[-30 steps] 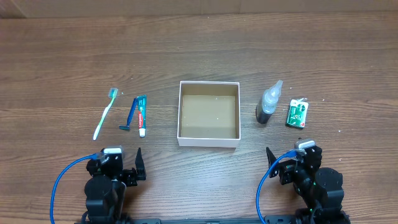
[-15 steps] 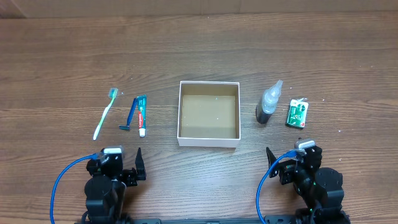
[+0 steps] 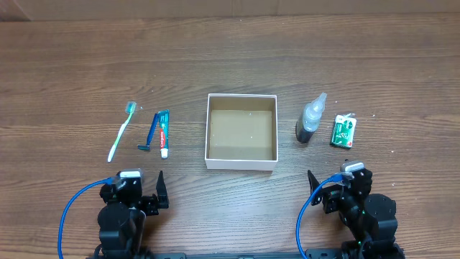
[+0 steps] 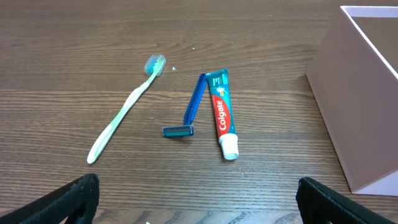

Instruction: Pack container

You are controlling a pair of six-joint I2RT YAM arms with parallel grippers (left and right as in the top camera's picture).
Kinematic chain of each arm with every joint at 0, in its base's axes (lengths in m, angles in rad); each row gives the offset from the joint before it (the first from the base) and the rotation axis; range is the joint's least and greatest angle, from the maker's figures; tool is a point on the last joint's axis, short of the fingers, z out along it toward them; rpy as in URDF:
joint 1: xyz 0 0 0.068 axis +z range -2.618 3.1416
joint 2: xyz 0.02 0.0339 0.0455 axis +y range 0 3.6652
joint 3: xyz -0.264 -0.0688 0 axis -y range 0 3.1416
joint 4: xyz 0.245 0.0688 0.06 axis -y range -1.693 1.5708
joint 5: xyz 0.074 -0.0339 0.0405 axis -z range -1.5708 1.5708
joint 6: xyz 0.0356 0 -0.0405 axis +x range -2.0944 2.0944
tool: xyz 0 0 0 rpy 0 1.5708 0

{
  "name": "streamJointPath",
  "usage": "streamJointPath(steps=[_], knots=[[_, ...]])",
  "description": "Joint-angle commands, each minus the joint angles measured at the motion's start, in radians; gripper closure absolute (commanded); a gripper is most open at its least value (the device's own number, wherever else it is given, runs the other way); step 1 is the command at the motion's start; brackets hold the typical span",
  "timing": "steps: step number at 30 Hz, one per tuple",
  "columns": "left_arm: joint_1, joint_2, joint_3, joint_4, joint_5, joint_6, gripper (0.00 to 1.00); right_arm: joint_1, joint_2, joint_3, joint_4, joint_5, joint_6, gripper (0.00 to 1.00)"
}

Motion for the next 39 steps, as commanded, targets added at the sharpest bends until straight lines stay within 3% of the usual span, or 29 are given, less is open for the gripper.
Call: streamJointPath(steps=[1,17,18,21,25,30,33,36,39], knots=[[0.001,-0.012,-0.008,0.001,0.016,0.016,0.0,-0.006,-0.009,-0.011,0.001,-0.006,-0.004,0.0],[0.001,-0.012,-0.008,0.001,0.016,0.016,0.0,-0.006,-0.009,-0.011,0.019,-0.001,-0.006,0.0],[0.001,-0.012,-0.008,0.001,0.016,0.016,0.0,-0.006,-0.009,-0.011,0.104,-0.014,-0.002,0.0],[0.001,-0.012,-0.008,0.001,0.016,0.016,0.0,-0.006,-0.009,-0.011,0.465,-0.423,0.235,0.0],[0.001,-0.012,-0.008,0.001,0.016,0.016,0.0,-0.006,-0.009,-0.011,0.626,-0.566,0.274,0.0],[0.001,-0.012,-0.008,0.001,0.016,0.016,0.0,-0.006,-0.006,-0.01,0.584,-0.524,0.286,0.0],[0.001,-0.012,-0.008,0.001,0.016,0.016,0.0,-0.006,0.047,0.079,0.504,-0.387,0.345,0.0],[0.001,-0.012,-0.008,0.001,0.016,0.016,0.0,-0.006,0.291,0.401,0.189,-0.161,0.344,0.0],[0.001,-0.012,-0.008,0.001,0.016,0.016,0.0,-0.006,0.657,0.848,-0.125,-0.109,0.344,0.0]])
